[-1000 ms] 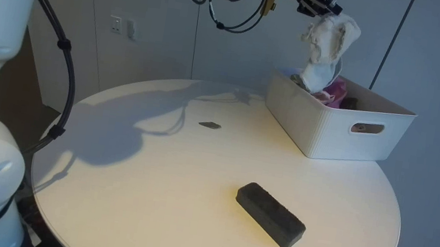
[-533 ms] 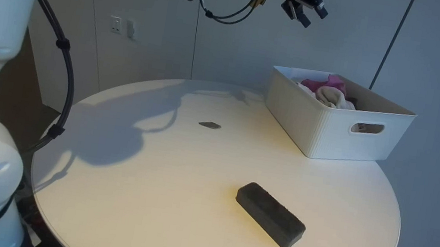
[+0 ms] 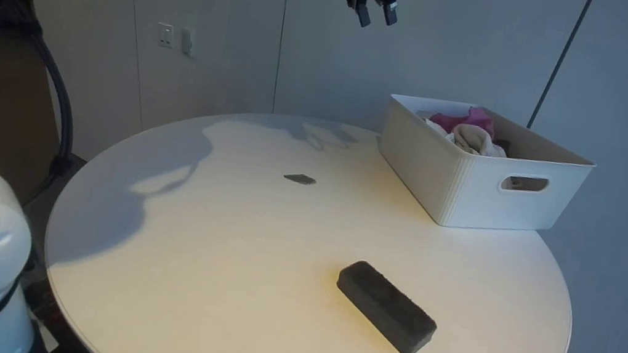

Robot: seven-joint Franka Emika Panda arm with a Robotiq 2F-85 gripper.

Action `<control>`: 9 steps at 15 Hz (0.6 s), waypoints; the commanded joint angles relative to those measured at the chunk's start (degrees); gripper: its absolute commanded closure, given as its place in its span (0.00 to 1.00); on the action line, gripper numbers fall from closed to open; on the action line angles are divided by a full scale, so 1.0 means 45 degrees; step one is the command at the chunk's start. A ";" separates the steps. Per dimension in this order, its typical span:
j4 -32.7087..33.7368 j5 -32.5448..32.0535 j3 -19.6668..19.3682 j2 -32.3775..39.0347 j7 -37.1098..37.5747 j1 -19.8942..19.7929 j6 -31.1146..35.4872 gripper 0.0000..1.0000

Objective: Put the cream towel into the box and use the white towel to wipe the table and put it in the box after using it

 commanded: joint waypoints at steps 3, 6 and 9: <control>-0.4534 0.3929 -0.0589 -0.3747 -0.2570 0.0328 -0.0983 0.00; -0.6720 0.5222 -0.0803 -0.5237 -0.3590 0.0359 -0.2425 0.00; -0.6504 0.5046 -0.0707 -0.4802 -0.3453 0.0200 -0.2974 0.00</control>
